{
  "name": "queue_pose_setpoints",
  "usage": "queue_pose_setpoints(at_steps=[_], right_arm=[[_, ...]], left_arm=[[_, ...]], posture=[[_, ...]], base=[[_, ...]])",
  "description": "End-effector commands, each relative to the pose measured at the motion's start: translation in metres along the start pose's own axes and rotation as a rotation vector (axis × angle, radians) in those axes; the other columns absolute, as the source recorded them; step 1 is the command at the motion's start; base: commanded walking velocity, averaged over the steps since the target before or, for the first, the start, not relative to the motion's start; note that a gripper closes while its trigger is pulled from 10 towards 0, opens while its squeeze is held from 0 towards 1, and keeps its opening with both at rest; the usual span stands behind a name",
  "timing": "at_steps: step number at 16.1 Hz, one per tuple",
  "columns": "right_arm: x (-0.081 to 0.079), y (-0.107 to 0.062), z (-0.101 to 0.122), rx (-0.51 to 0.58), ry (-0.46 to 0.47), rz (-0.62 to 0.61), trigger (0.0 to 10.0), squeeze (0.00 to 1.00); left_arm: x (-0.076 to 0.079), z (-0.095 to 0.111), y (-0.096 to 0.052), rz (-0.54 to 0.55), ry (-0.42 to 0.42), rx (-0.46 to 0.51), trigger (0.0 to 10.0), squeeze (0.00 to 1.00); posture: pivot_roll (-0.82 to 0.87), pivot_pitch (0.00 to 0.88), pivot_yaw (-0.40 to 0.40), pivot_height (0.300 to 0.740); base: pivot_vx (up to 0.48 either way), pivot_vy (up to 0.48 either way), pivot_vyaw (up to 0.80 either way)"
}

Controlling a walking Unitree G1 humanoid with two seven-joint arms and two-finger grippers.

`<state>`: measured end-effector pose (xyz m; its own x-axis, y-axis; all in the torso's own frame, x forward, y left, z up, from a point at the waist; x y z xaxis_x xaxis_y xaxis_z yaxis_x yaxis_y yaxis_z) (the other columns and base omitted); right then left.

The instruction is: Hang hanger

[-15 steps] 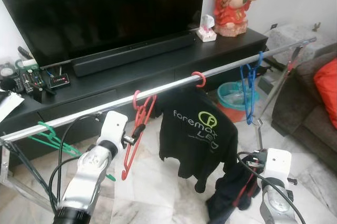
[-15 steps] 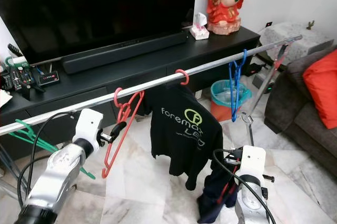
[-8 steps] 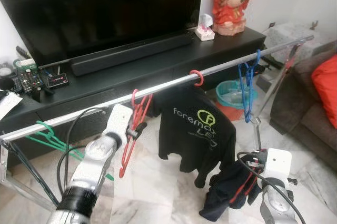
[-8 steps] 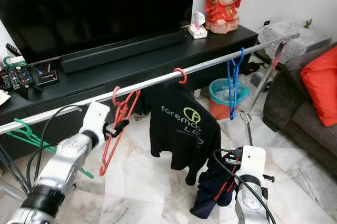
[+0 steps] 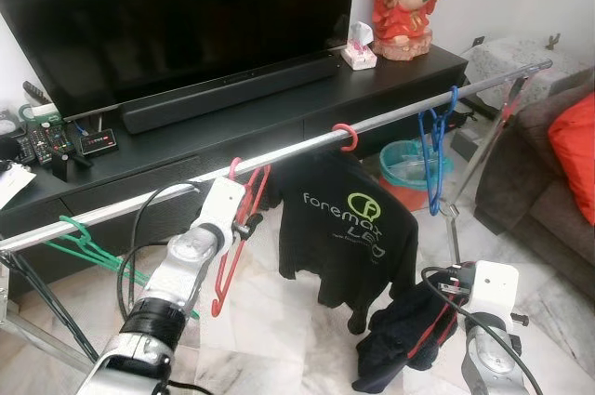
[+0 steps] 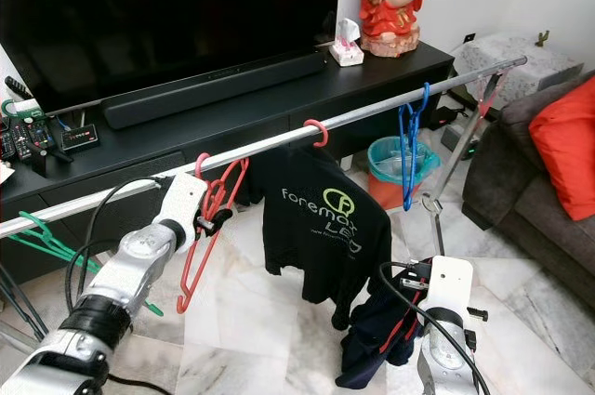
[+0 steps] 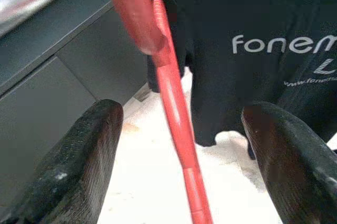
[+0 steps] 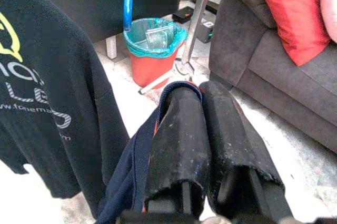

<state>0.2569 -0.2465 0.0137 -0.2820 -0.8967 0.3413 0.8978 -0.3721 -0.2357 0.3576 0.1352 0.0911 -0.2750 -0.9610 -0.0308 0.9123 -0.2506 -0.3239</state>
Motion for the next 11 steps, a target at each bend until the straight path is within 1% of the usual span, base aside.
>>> queue_pose_setpoints(at_steps=[1,2,3,4,11], right_arm=[[0.0049,0.0008,0.0067,0.032,0.009,-0.024,10.0,0.0],[0.0048,0.0006,0.0066,0.032,0.01,-0.024,10.0,0.0],[0.0047,0.0005,0.0065,0.031,0.01,-0.025,10.0,0.0],[0.0046,0.0004,0.0066,0.032,0.01,-0.025,10.0,0.0],[0.0029,0.0002,0.0073,0.034,0.014,-0.022,10.0,0.0]], left_arm=[[0.0006,0.0,0.0022,0.003,0.018,-0.005,9.5,0.0],[0.0019,-0.0016,0.0029,-0.001,0.016,-0.009,4.5,0.0],[0.0031,-0.0034,0.0033,-0.004,0.016,-0.012,0.3,0.0],[0.0032,-0.0047,0.0034,-0.004,0.014,-0.016,0.0,0.0],[-0.0005,-0.0041,0.0043,0.017,-0.002,-0.004,0.0,0.0]], posture=[[-0.19,0.0,0.019,0.732],[-0.19,0.0,0.019,0.732],[-0.2,0.0,0.02,0.732],[-0.2,0.0,0.021,0.732],[-0.19,0.0,0.021,0.732]], base=[[0.0,0.0,0.0],[0.0,0.0,0.0],[0.0,0.0,0.0],[0.0,0.0,0.0],[0.0,0.0,0.0]])
Point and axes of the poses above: a point about 5 cm out from each wrist's last joint towards the gripper, its own y axis pointing out of the wrist towards the gripper, its own z axis along the axis of the wrist's last joint, x = y × z, the point moved 1 cm from there along y, pointing out of the wrist towards the gripper, and after that the axes turned 11 degrees about -y, right-handed, at the moved point
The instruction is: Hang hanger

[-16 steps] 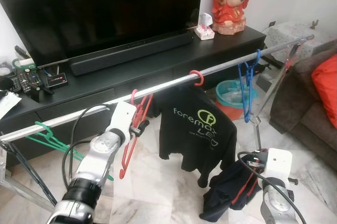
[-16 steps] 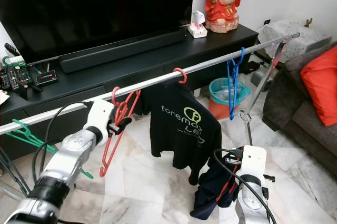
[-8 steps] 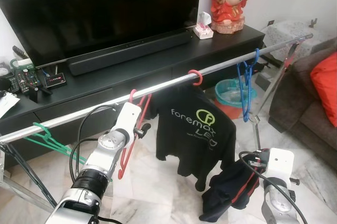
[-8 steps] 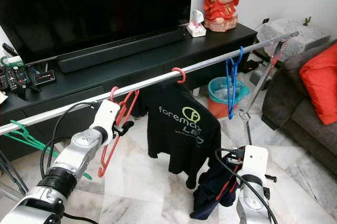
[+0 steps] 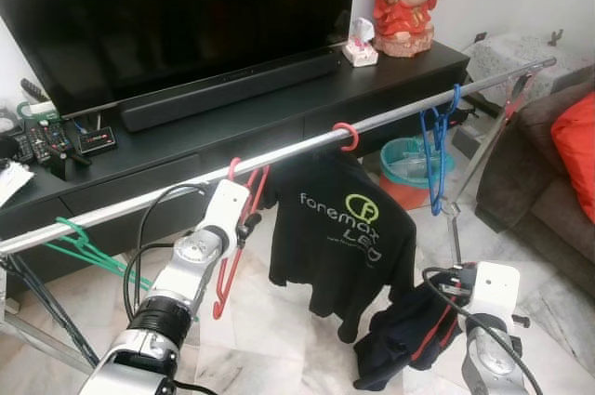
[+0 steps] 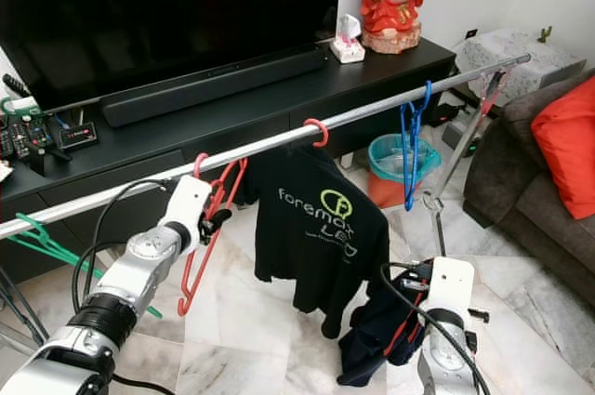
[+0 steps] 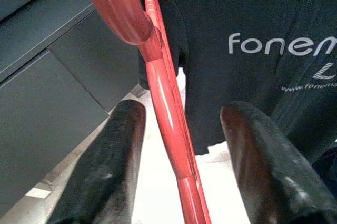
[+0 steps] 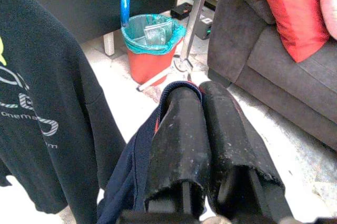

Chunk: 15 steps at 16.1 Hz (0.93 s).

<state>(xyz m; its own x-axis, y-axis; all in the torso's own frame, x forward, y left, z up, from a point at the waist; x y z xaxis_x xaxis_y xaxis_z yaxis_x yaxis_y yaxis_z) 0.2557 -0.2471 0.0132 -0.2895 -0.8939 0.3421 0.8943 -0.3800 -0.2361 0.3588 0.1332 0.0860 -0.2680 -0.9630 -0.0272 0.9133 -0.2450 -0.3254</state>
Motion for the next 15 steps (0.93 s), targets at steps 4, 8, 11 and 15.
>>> queue_pose_setpoints(at_steps=[4,8,11,15], right_arm=[[0.0024,0.0011,0.0084,0.038,0.012,-0.014,10.0,0.0],[0.0021,0.0012,0.0086,0.039,0.014,-0.015,10.0,0.0],[0.0014,0.0011,0.0087,0.038,0.016,-0.014,10.0,0.0],[0.0014,0.001,0.0085,0.037,0.017,-0.015,10.0,0.0]], left_arm=[[-0.0016,0.0,0.0012,0.008,0.006,-0.002,0.0,0.0],[-0.0021,0.0006,0.001,0.012,0.018,0.002,0.0,0.0],[-0.0025,0.0007,0.0009,0.012,0.018,0.004,0.0,0.0],[-0.0019,0.001,0.0007,0.012,0.017,0.008,0.0,0.0]], posture=[[-0.19,0.0,0.019,0.732],[-0.19,0.0,0.019,0.732],[-0.19,0.0,0.02,0.732],[-0.19,0.0,0.02,0.732]], base=[[0.0,0.0,0.0],[0.0,0.0,0.0],[0.0,0.0,0.0],[0.0,0.0,0.0]])
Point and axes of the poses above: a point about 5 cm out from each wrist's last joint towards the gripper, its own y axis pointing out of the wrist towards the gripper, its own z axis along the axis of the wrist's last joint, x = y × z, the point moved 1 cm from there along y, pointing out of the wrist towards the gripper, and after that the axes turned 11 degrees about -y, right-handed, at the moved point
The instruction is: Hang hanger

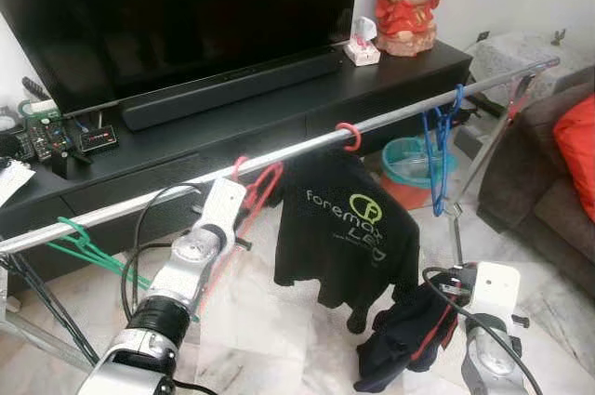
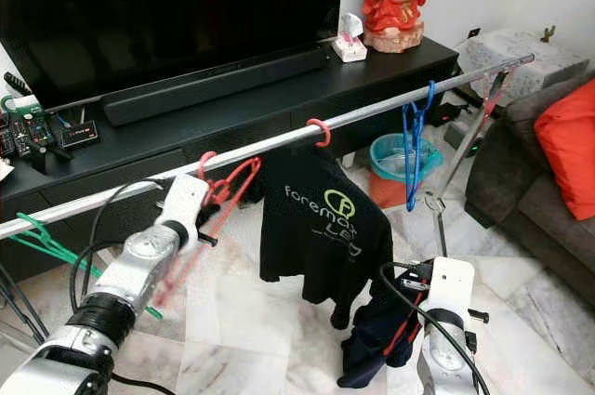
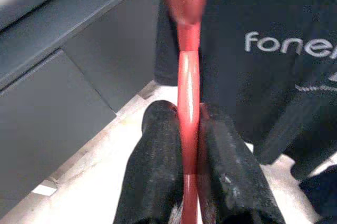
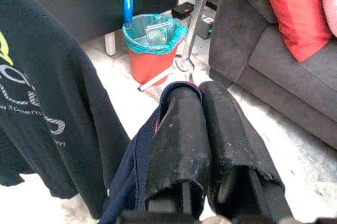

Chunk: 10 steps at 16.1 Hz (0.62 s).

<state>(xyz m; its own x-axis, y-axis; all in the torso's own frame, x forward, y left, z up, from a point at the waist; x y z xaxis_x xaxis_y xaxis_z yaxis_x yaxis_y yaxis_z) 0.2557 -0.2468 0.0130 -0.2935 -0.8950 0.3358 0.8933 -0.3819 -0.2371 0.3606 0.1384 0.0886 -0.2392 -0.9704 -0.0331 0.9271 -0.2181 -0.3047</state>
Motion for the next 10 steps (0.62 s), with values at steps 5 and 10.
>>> queue_pose_setpoints(at_steps=[5,10], right_arm=[[0.0013,0.0015,0.0095,0.042,0.01,-0.01,10.0,0.0],[0.0015,0.0016,0.0105,0.045,0.01,-0.009,10.0,0.0]], left_arm=[[0.0031,0.0013,-0.0005,-0.012,0.009,0.011,0.0,0.0],[-0.0007,0.0062,-0.0082,0.025,-0.095,0.036,0.0,0.0]], posture=[[-0.19,0.0,0.018,0.732],[-0.18,0.0,0.016,0.732]], base=[[0.0,0.0,0.0],[0.0,0.0,0.0]])
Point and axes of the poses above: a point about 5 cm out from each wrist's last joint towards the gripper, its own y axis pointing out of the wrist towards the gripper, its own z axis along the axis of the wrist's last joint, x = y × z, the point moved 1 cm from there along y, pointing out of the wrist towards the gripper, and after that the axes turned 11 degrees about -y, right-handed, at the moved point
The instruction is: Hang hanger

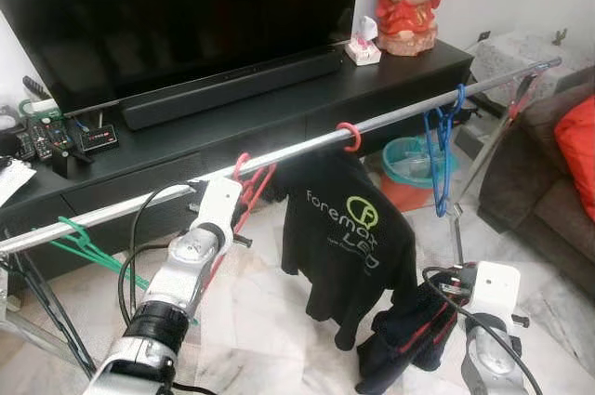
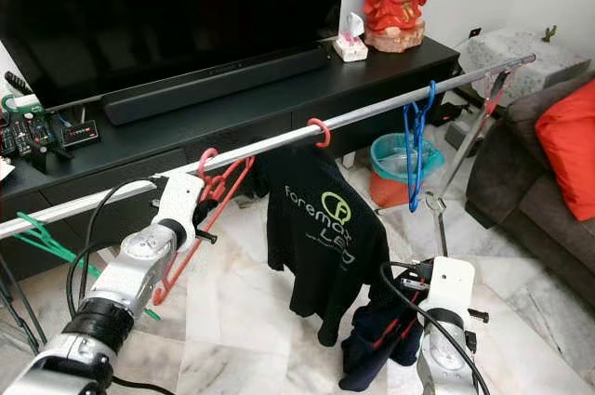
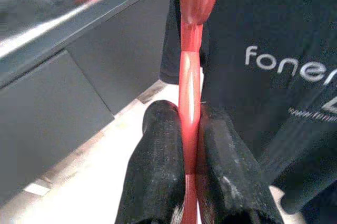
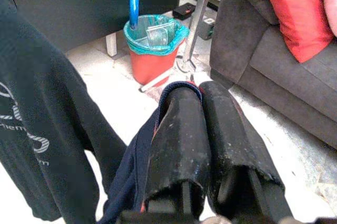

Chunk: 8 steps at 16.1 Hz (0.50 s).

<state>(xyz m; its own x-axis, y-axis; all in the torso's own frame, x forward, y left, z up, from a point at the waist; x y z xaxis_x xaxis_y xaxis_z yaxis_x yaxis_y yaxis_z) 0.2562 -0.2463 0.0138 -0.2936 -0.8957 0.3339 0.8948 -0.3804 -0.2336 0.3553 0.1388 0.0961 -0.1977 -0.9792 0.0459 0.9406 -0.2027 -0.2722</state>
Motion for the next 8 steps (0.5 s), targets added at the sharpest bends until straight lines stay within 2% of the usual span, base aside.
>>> queue_pose_setpoints(at_steps=[1,4,5,6,7,8], right_arm=[[0.001,0.002,0.009,0.041,0.008,-0.007,10.0,0.0],[-0.001,0.001,0.01,0.041,0.009,-0.002,10.0,0.0],[0.0,0.001,0.01,0.041,0.009,-0.002,10.0,0.0],[0.0,0.002,0.01,0.04,0.008,-0.002,10.0,0.0],[0.0,0.002,0.01,0.04,0.008,-0.001,10.0,0.0],[0.0,0.002,0.01,0.041,0.008,-0.001,10.0,0.0]], left_arm=[[-0.001,0.001,-0.003,0.015,-0.037,0.001,0.0,0.0],[-0.002,0.009,-0.015,0.062,-0.113,0.02,0.0,0.0],[-0.002,0.011,-0.018,0.065,-0.112,0.026,1.4,0.0],[-0.003,0.013,-0.023,0.064,-0.104,0.029,6.9,0.0],[-0.005,0.014,-0.027,0.068,-0.095,0.024,10.0,0.0],[-0.009,0.014,-0.031,0.078,-0.086,0.02,10.0,0.0]], posture=[[-0.18,0.0,0.016,0.732],[-0.18,0.0,0.015,0.732],[-0.18,0.0,0.015,0.732],[-0.17,0.0,0.015,0.732],[-0.17,0.0,0.014,0.732],[-0.17,0.0,0.013,0.732]], base=[[0.0,0.0,0.0],[0.0,0.0,0.0],[0.0,0.0,0.0],[0.0,0.0,0.0],[0.0,0.0,0.0],[0.0,0.0,0.0]])
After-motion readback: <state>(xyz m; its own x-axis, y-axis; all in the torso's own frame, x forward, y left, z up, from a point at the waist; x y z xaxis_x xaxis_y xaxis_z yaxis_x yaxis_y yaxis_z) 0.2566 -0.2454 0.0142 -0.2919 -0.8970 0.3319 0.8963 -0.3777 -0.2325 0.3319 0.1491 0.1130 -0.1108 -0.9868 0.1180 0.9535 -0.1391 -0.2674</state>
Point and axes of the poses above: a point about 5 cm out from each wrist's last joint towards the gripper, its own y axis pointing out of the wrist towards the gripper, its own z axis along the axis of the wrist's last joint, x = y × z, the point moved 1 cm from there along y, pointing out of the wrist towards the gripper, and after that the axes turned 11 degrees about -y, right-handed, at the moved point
